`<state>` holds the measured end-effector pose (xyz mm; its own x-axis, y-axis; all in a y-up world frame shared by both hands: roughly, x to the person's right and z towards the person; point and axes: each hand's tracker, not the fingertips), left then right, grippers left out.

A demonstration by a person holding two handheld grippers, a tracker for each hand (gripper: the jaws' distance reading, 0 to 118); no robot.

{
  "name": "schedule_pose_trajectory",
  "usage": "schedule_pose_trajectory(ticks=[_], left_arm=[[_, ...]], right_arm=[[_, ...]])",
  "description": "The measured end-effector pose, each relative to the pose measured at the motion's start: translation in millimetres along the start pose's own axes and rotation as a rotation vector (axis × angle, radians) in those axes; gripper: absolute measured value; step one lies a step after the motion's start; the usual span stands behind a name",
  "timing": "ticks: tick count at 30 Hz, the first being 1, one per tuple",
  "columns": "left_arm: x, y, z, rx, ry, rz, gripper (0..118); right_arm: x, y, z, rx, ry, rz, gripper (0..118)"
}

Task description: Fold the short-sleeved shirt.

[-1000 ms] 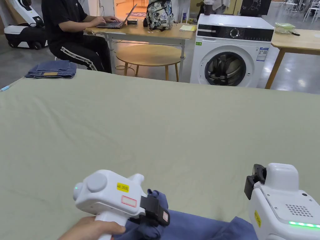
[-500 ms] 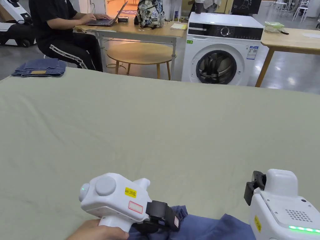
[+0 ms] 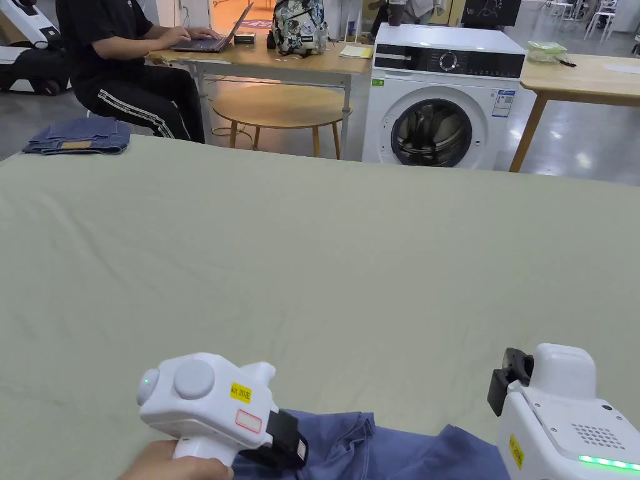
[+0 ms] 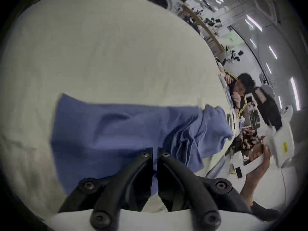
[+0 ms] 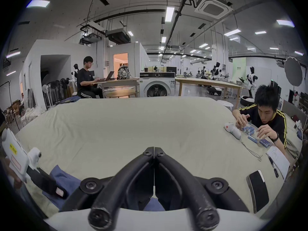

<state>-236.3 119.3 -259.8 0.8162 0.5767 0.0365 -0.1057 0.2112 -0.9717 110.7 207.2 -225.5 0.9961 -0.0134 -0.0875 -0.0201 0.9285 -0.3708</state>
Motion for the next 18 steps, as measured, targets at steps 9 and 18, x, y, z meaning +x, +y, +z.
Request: schedule_pose_trajectory(ticks=[9, 18], left_arm=[[31.6, -11.8, -53.7, -0.080, -0.142, -0.065, 1], [31.4, -20.8, -75.1, -0.052, -0.212, 0.037, 0]], right_arm=[[3.4, -4.4, -2.0, -0.014, -0.003, -0.004, 0], [6.6, -6.6, -1.8, -0.019, -0.002, -0.016, 0]])
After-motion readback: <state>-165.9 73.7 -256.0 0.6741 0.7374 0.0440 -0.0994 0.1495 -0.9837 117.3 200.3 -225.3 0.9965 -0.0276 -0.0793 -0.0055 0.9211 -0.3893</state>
